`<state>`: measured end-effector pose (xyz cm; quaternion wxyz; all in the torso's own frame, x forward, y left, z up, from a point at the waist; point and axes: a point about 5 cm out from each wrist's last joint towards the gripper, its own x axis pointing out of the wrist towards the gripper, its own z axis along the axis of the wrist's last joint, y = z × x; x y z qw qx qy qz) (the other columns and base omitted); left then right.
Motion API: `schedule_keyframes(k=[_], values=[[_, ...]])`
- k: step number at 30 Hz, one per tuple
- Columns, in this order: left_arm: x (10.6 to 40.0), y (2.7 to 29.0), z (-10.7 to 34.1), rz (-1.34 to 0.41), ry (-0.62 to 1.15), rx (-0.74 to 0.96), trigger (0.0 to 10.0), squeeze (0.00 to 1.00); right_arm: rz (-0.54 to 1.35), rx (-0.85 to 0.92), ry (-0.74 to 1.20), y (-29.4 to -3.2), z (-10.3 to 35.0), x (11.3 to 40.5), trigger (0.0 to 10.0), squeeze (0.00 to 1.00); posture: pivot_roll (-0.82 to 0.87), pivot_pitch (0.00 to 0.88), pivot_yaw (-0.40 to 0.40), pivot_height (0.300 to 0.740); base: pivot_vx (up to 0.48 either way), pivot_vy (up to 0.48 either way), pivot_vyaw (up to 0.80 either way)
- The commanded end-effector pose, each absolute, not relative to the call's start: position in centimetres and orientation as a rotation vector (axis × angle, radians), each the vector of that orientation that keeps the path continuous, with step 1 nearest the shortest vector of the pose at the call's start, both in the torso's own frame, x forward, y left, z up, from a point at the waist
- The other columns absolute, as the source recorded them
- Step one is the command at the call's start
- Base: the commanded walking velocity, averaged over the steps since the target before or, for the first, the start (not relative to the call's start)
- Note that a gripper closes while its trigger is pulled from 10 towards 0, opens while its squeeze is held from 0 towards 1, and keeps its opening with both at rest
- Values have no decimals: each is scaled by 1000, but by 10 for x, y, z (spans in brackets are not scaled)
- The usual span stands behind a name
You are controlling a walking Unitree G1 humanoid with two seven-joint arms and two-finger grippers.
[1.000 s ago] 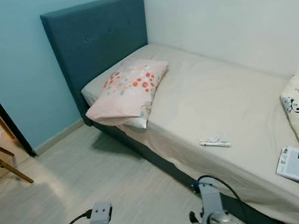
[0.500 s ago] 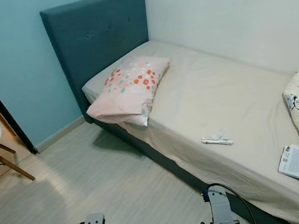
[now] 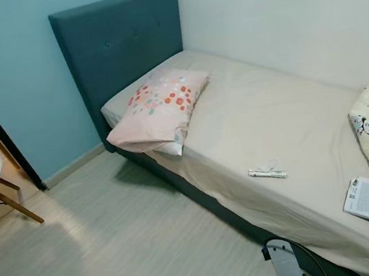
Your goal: Clean up the room
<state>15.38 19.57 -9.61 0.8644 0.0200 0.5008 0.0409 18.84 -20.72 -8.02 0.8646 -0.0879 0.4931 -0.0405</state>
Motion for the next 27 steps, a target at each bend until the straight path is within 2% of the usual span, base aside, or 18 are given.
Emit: schedule_keyframes(k=[1, 6, 11, 20, 27], values=[[155, 203, -95, 113, 1039, 0, 10000, 0, -58, -129, 1024, -205, -81, 187, 10000, 0, -56, 0, -65, 726, 0, 0, 0], [162, 206, -91, 140, 994, -84, 10000, 0, -13, -57, 1013, -199, -82, 186, 10000, 0, -58, 0, -60, 726, 0, 0, 0], [175, 208, -85, 132, 953, -70, 10000, 0, 32, -122, 1009, -198, -81, 187, 10000, 0, -63, 0, -48, 726, 298, 0, 0], [188, 206, -78, 124, 909, -84, 10000, 0, 18, -112, 1017, -201, -83, 182, 10000, 0, -66, 0, -43, 726, 350, 0, 699], [191, 201, -77, 102, 894, -98, 10000, 0, -16, -133, 1039, -206, -86, 176, 10000, 0, -70, 0, -41, 726, 363, 0, 0]])
